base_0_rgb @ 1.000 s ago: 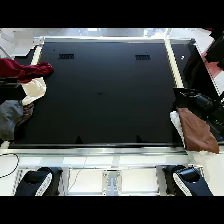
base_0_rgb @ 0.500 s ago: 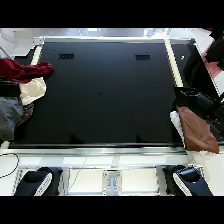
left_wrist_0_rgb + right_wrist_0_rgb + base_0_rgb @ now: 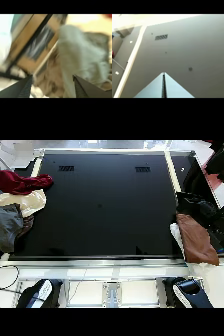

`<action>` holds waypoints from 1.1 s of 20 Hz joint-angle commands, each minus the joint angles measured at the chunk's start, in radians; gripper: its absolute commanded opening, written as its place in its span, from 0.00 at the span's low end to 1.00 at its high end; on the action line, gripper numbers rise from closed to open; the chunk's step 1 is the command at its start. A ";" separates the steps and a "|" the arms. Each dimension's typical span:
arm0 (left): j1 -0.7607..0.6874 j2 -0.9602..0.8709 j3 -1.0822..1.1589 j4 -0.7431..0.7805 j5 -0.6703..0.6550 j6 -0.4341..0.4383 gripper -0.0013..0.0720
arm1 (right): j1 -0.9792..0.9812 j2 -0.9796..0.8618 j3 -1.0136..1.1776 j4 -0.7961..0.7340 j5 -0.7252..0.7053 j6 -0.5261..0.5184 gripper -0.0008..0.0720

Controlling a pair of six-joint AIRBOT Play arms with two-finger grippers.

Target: Fold the shirts.

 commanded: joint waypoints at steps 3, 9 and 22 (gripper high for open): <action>0.178 -0.259 0.000 -0.206 0.025 -0.023 0.70 | 0.001 0.000 0.000 0.002 -0.026 0.000 0.03; 0.174 -0.510 0.002 -0.240 0.108 0.019 0.87 | 0.001 0.000 0.000 0.001 -0.015 0.000 0.03; 0.174 -0.659 0.114 -0.333 0.268 -0.008 0.03 | 0.001 0.000 0.000 0.005 -0.021 0.000 0.03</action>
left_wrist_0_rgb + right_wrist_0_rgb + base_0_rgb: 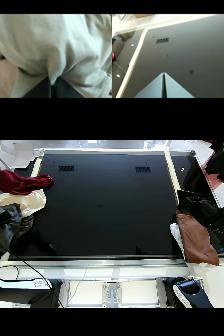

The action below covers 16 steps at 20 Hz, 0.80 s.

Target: Fold the shirts.

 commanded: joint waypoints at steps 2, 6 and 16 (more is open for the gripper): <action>0.000 -0.014 0.011 -0.016 0.040 0.005 0.03 | 0.001 0.000 0.000 -0.002 -0.009 0.000 0.03; -0.067 0.097 0.011 -0.061 0.042 0.005 0.03 | 0.001 0.000 0.011 -0.005 -0.047 0.000 0.03; -0.624 0.448 0.010 -0.526 -0.154 0.115 0.03 | 0.000 0.000 0.147 -0.089 -0.033 -0.112 0.03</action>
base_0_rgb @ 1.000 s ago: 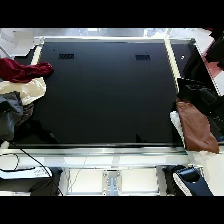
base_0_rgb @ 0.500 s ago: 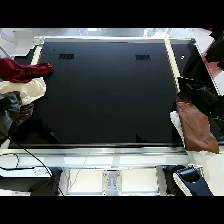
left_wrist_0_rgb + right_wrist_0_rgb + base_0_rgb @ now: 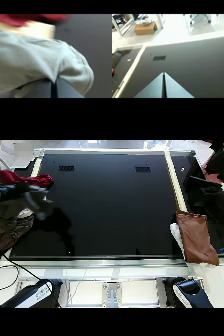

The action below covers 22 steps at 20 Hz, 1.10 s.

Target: Fold the shirts.

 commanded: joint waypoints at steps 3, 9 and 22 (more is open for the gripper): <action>-0.401 0.017 -0.004 -0.276 -0.093 0.019 0.03 | 0.000 0.000 0.063 -0.028 0.032 -0.117 0.03; -0.855 -0.199 -0.004 -0.288 0.076 0.019 0.03 | 0.001 0.000 0.069 -0.051 0.116 -0.117 0.03; -0.370 0.027 0.004 -0.138 0.060 0.018 0.83 | 0.000 -0.013 -0.130 -0.129 0.624 0.005 0.42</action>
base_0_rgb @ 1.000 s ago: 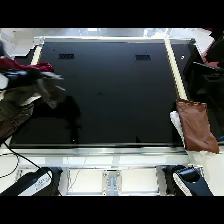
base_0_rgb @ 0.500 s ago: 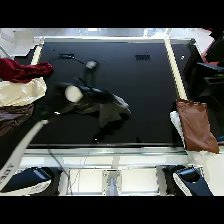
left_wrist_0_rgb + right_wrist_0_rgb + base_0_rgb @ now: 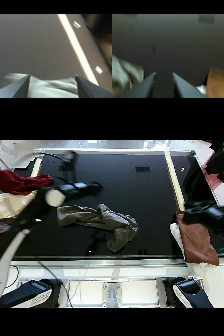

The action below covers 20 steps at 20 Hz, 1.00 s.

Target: Fold the shirts.

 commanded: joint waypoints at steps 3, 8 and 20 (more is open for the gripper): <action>0.381 0.161 -0.168 0.052 -0.157 -0.034 0.83 | 0.003 0.000 -0.431 0.307 -0.008 0.189 0.44; 0.501 0.173 -0.419 0.033 -0.134 -0.181 0.83 | 0.006 -0.004 -0.793 0.883 -0.402 0.153 0.44; 0.501 0.011 -0.450 -0.390 0.050 -0.182 0.83 | 0.671 -0.566 -0.617 1.130 -1.054 0.162 0.68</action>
